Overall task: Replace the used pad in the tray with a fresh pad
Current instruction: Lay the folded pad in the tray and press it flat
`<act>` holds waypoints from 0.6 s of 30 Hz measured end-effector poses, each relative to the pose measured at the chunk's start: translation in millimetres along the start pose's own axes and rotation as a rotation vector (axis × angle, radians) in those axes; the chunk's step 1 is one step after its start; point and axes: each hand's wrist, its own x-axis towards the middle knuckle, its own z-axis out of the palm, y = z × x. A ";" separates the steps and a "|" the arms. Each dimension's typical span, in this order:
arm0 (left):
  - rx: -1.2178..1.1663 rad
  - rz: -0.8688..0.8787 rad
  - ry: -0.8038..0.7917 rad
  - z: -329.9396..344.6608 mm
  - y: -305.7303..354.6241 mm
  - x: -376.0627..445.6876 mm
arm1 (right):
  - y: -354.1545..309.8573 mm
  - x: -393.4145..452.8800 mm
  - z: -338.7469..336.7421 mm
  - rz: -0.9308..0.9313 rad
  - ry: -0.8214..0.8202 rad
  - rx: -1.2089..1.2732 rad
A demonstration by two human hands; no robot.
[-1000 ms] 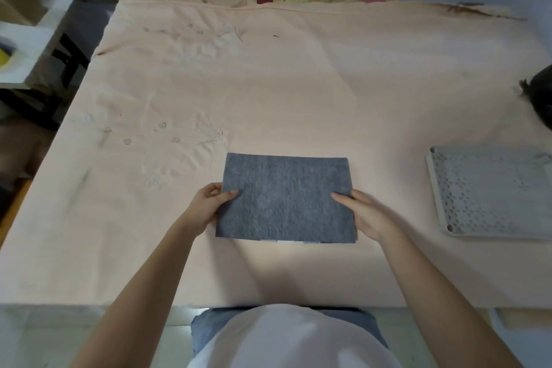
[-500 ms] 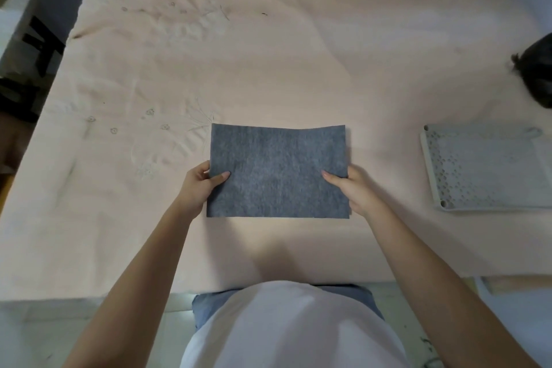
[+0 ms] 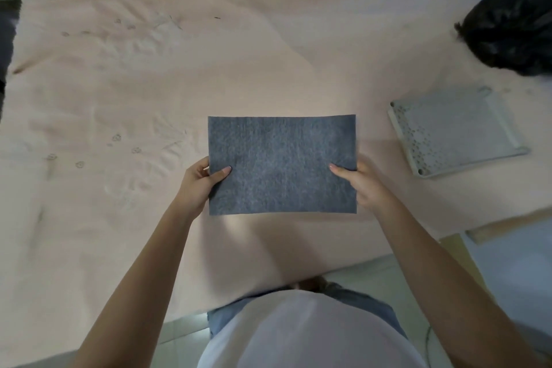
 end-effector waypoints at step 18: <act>0.201 -0.041 -0.433 210.6 -17.6 8.2 | 57.8 -113.3 -181.9 -0.133 0.416 0.328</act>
